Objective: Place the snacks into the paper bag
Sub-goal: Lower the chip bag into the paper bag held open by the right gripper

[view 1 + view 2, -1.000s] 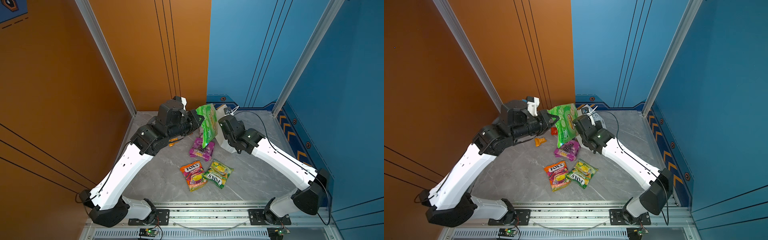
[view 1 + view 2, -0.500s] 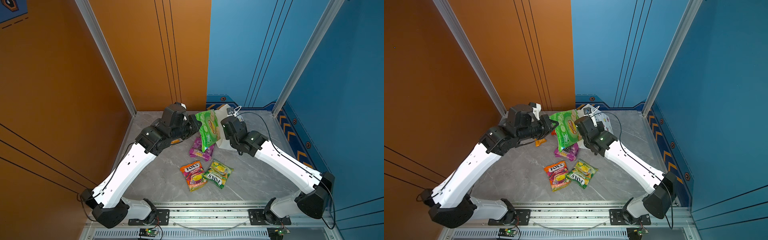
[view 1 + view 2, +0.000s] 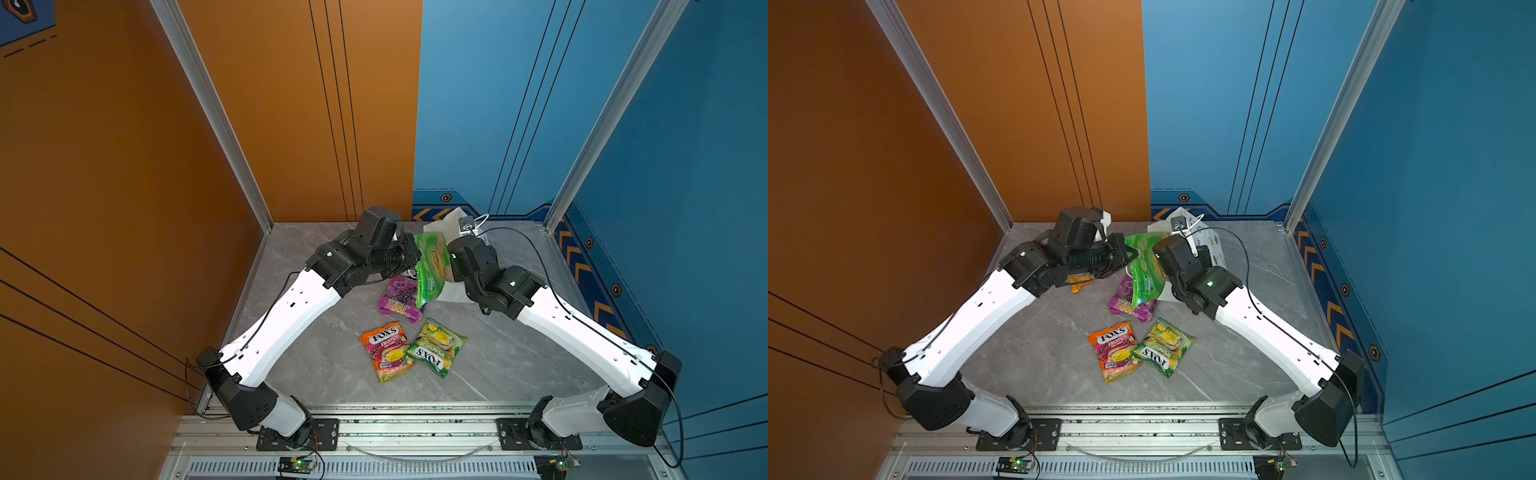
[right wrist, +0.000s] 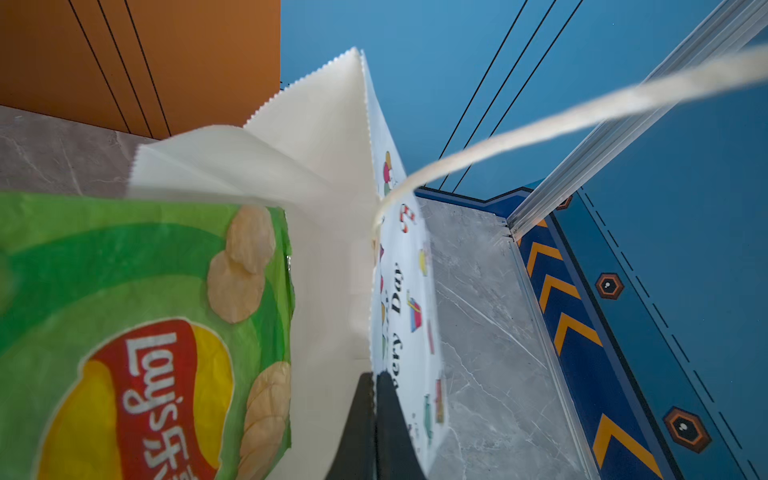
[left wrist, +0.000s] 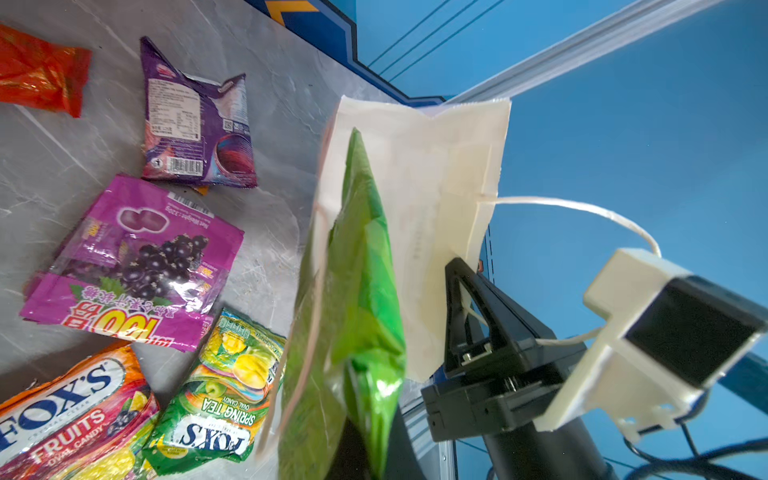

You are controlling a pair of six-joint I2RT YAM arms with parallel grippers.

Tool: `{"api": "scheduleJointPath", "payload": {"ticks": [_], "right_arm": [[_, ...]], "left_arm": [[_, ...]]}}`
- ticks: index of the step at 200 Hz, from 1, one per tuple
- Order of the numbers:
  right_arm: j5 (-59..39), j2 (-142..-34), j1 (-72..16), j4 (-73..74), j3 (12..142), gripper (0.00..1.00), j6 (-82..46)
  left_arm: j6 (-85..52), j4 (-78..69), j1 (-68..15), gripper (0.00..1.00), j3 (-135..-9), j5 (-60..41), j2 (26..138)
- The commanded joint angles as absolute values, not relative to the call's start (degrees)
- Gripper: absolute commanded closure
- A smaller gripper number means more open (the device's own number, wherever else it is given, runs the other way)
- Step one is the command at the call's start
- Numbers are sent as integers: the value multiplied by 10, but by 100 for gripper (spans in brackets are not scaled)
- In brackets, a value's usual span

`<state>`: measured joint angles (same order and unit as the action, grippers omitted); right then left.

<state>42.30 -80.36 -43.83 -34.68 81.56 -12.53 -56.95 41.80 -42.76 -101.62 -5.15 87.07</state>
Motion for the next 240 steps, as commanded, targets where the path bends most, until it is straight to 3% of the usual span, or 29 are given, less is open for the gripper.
{"api": "scheduleJointPath", "payload": {"ticks": [1, 114, 240], "right_arm": [[427, -804, -437, -342, 811, 100, -145], [372, -772, -474, -340, 797, 100, -174], [381, -784, -505, -362, 810, 100, -179]], "left_arm": [[-535, 427, -449, 100, -1055, -48, 862], [-534, 444, -382, 100, -1082, -37, 936], [-472, 518, -368, 100, -1158, 29, 1010]]}}
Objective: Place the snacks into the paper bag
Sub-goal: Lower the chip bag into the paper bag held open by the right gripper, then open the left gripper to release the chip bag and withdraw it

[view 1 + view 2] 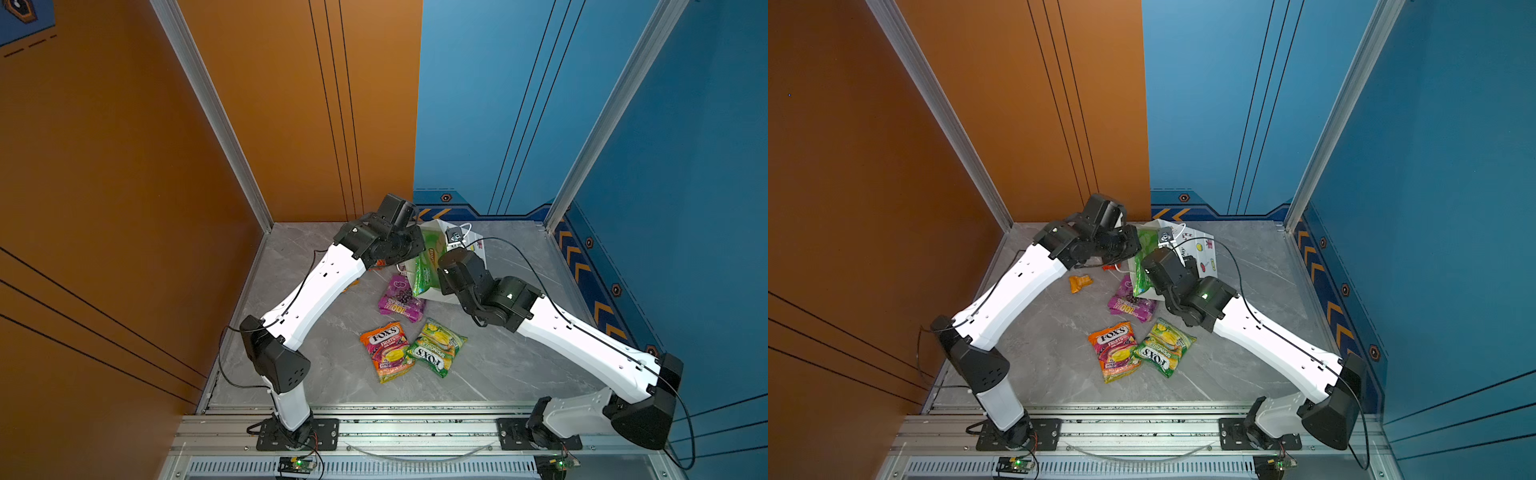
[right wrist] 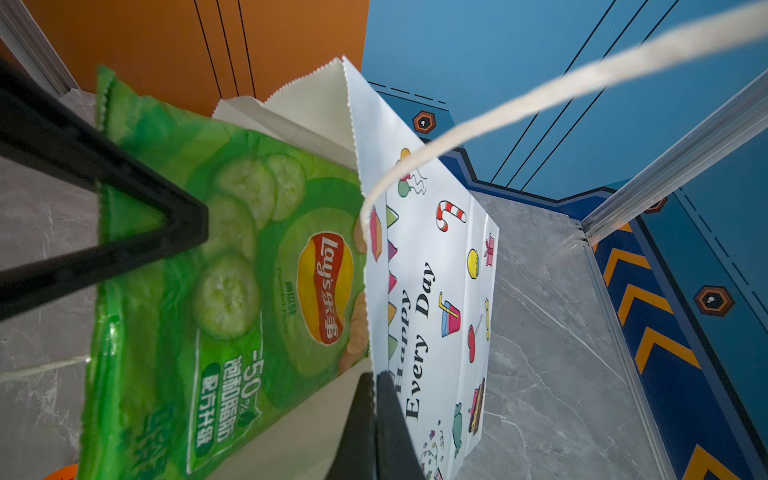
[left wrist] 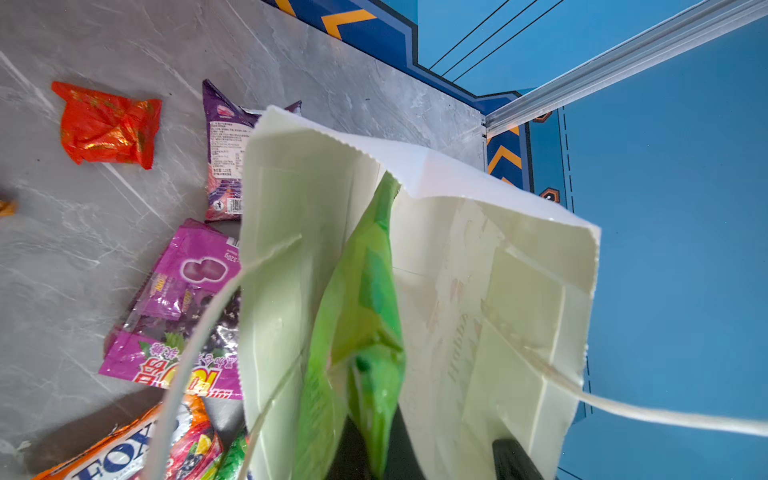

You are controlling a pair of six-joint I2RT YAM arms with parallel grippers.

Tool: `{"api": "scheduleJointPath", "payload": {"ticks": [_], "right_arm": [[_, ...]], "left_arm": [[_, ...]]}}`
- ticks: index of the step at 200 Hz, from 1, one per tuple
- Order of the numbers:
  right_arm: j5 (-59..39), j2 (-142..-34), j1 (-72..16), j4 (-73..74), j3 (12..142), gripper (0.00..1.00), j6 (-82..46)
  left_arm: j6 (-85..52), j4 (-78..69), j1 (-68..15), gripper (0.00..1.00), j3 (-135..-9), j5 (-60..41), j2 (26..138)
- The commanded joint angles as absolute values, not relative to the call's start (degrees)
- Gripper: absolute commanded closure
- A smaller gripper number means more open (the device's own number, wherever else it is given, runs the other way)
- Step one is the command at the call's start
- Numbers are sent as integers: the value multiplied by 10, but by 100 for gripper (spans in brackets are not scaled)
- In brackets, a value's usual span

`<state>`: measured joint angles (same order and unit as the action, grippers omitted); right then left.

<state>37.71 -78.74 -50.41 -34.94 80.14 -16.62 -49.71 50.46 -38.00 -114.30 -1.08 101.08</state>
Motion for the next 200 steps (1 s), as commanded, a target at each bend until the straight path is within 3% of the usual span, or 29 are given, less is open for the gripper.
{"api": "scheduleJointPath", "payload": {"ticks": [1, 105, 200], "right_arm": [[377, -783, -505, -362, 810, 100, -180], [306, -764, -512, -347, 802, 100, -205], [322, -737, -450, -395, 792, 100, -222]], "left_arm": [[-472, 518, -368, 100, -1158, 28, 1011], [-436, 555, -356, 96, -1204, 27, 1063], [-381, 558, -363, 65, -1196, 77, 1005]]}}
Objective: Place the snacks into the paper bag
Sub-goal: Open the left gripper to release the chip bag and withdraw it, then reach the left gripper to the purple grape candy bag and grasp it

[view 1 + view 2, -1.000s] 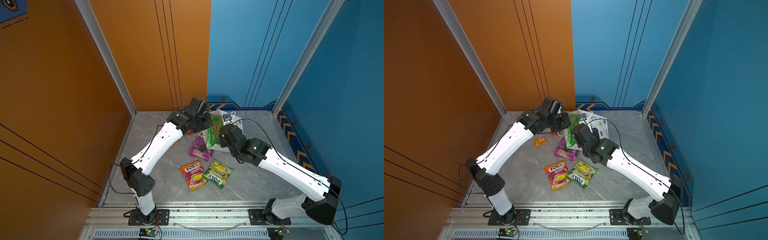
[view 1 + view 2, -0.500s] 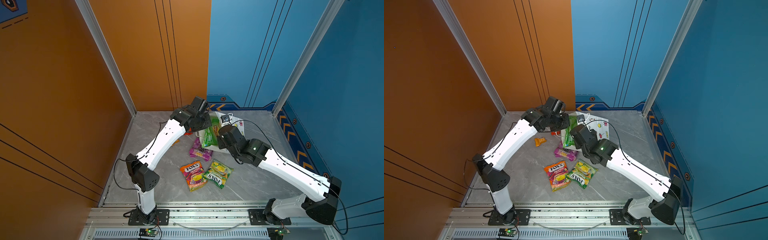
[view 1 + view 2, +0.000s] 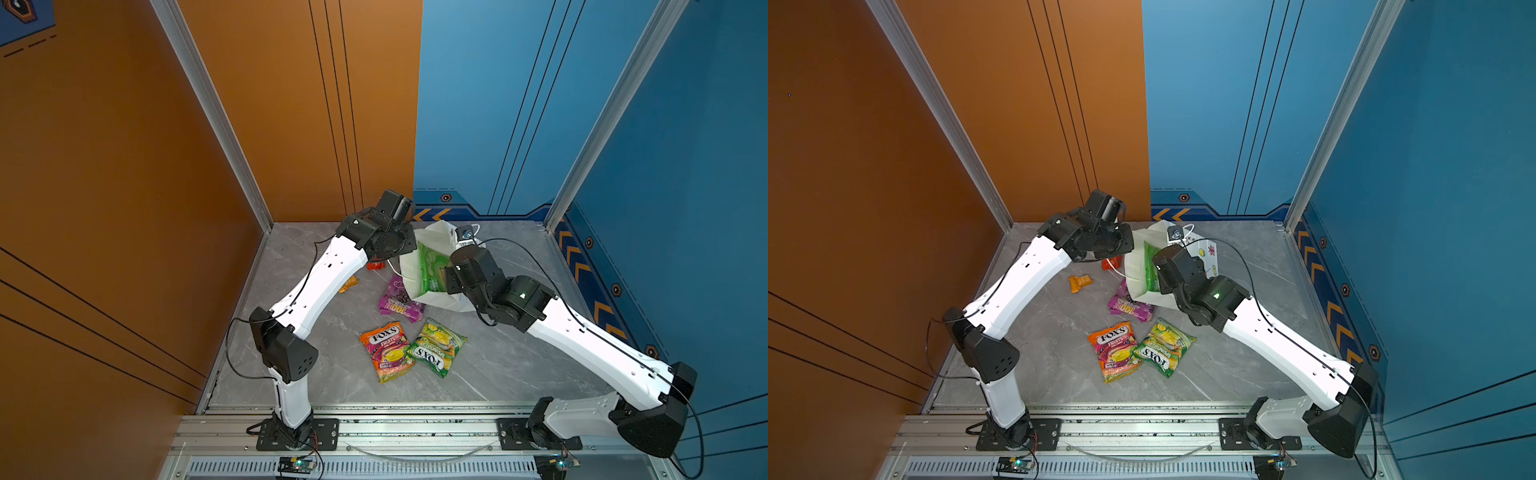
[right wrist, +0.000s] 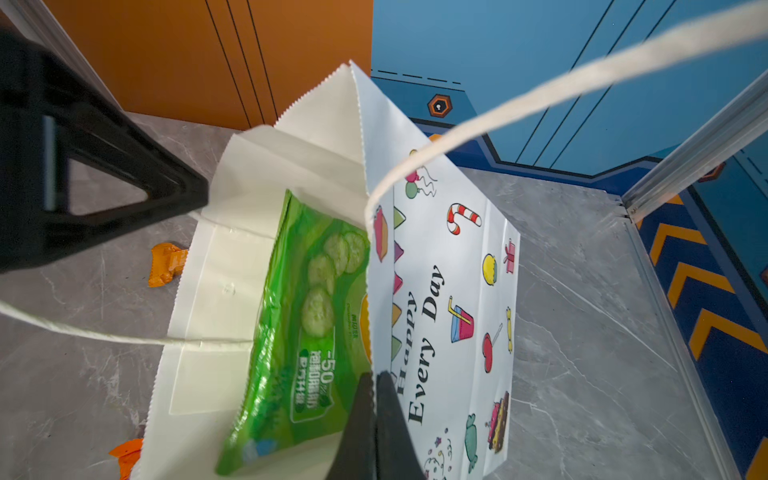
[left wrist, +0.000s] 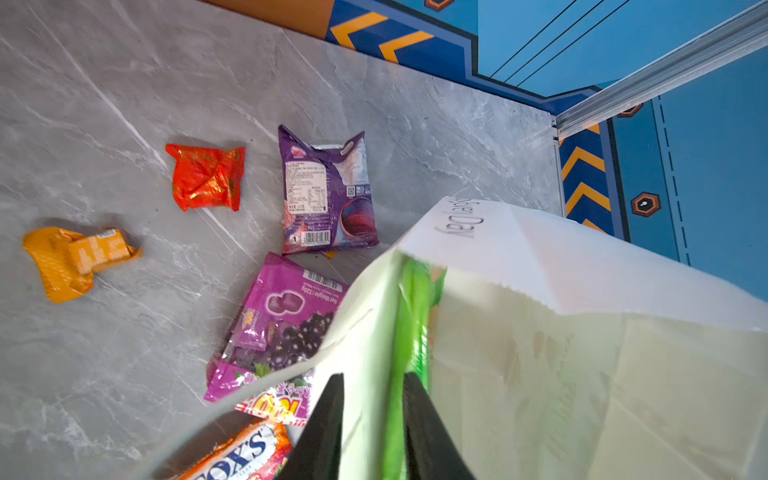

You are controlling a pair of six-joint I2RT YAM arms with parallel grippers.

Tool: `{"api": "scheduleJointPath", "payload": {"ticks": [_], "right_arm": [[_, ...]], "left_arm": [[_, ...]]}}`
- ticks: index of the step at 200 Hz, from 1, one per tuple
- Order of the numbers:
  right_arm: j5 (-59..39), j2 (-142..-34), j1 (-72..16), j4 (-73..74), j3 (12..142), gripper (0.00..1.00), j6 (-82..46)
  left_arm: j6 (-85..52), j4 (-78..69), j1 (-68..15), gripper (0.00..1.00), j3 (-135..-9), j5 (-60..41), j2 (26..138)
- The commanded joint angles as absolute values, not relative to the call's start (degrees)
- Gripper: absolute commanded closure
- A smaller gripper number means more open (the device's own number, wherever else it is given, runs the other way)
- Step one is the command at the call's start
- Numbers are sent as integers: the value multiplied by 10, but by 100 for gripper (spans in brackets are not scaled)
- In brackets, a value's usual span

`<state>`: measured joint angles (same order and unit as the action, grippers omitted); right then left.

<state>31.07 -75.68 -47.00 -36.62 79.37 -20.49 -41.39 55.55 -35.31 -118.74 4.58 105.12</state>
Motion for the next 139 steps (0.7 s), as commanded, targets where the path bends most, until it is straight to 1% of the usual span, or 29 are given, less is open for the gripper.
{"api": "scheduleJointPath", "payload": {"ticks": [1, 10, 23, 26, 48, 58, 69, 86, 101, 139], "right_arm": [[323, -737, -448, -396, 792, 100, -223], [322, -734, -431, -408, 792, 100, -234], [291, -726, -405, -415, 787, 100, -247], [282, -723, -384, -414, 785, 100, -249], [166, -705, -309, -401, 763, 100, -272], [105, -695, -266, -389, 747, 100, -287], [58, -691, -231, -382, 734, 100, -296], [0, -684, -180, -375, 716, 100, -305], [-40, -677, -139, -368, 699, 100, -307], [-92, -656, -74, -359, 661, 100, -306]], "left_arm": [[-380, 558, -363, 65, -1197, 77, 1004], [-365, 558, -374, 58, -1205, 74, 993], [-352, 555, -385, 50, -1208, 66, 974], [-350, 553, -388, 49, -1208, 61, 967], [-342, 504, -393, 38, -1165, 14, 913], [-341, 471, -392, 33, -1134, 4, 881], [-341, 438, -389, 28, -1092, 1, 844], [-346, 399, -376, 25, -1034, 8, 794], [-359, 385, -347, 23, -983, 11, 764], [-417, 375, -262, 23, -838, -15, 718]]}}
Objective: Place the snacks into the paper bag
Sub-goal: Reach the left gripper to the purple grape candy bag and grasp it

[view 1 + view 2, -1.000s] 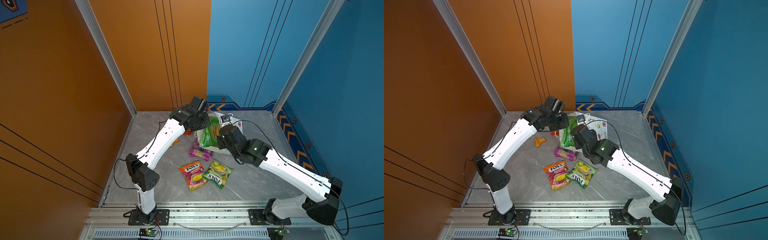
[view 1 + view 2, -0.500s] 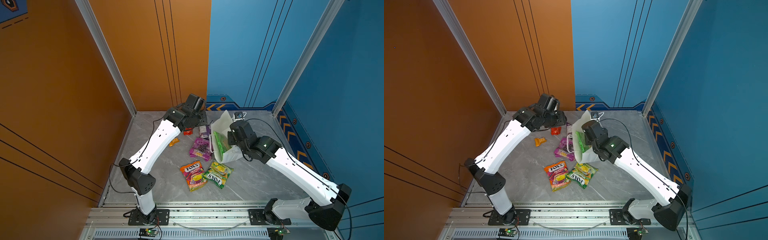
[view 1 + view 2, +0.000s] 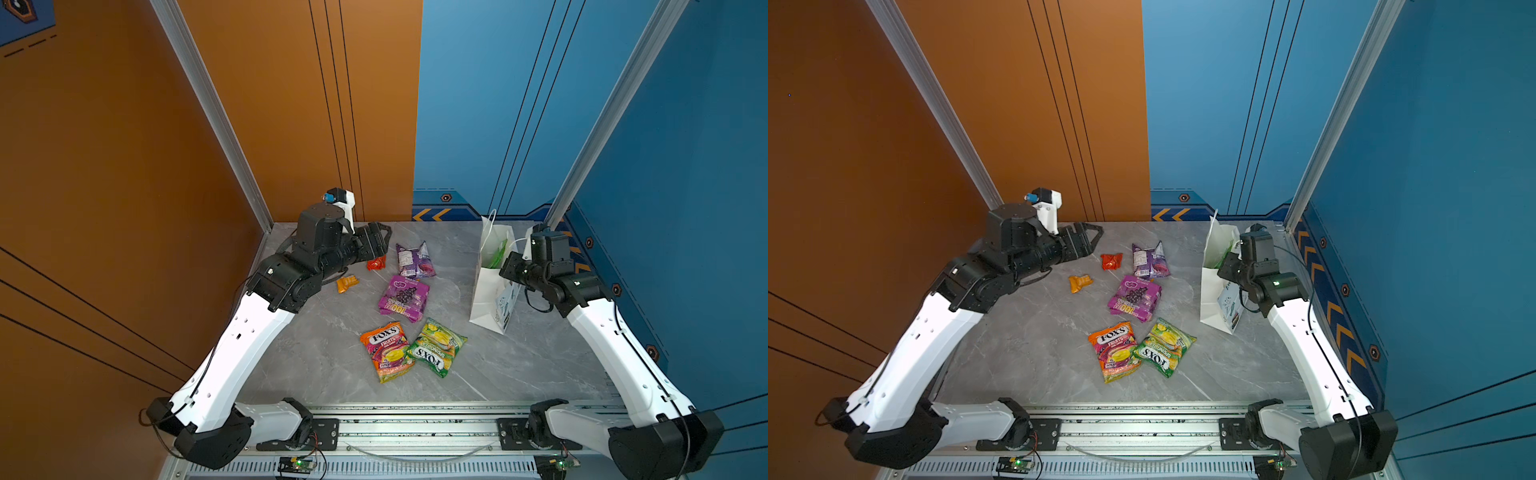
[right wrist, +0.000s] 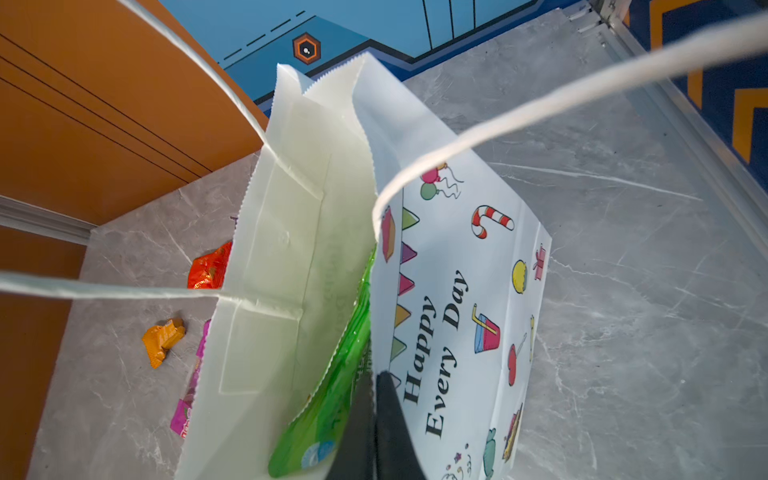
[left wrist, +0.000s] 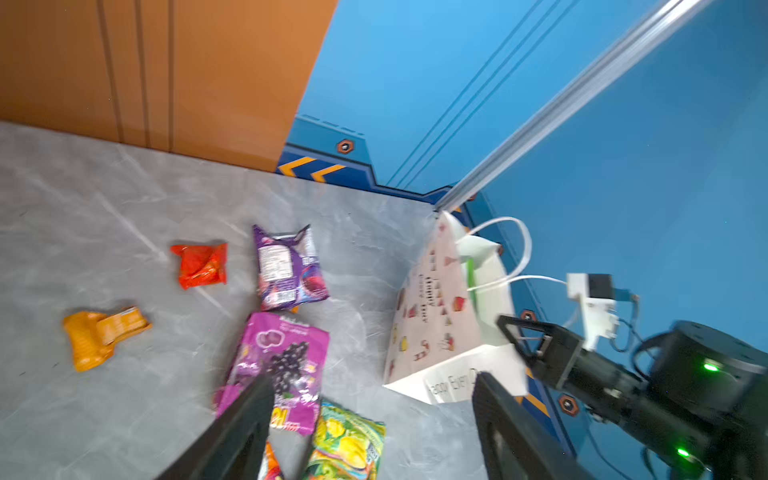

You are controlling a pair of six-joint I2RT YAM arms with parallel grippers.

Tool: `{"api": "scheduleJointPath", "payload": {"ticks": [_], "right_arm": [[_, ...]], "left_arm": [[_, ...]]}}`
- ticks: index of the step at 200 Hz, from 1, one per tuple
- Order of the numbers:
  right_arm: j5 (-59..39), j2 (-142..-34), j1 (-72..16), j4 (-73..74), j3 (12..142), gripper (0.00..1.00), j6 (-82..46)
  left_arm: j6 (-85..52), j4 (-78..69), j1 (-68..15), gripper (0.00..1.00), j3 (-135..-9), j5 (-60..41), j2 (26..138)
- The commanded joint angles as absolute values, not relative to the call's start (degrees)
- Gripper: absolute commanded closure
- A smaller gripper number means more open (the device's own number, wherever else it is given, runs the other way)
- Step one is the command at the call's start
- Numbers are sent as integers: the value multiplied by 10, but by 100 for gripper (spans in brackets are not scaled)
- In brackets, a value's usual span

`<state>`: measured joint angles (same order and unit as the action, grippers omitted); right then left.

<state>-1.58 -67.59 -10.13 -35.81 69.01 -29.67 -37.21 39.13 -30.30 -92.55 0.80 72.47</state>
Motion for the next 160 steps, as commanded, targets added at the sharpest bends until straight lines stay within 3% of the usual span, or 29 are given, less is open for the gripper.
{"api": "scheduleJointPath", "payload": {"ticks": [1, 26, 79, 160], "right_arm": [[-93, -655, -73, -358, 660, 100, -306], [-111, -624, -52, -344, 630, 100, -296], [-121, -577, -41, -346, 603, 100, -283], [-137, -553, -49, -350, 598, 100, -288]], "left_arm": [[-420, 373, -261, 23, -836, -17, 718], [-480, 297, -230, 22, -697, -72, 699], [-581, 157, -304, 15, -543, -82, 751], [-746, -48, -368, 17, -468, -59, 867]]}}
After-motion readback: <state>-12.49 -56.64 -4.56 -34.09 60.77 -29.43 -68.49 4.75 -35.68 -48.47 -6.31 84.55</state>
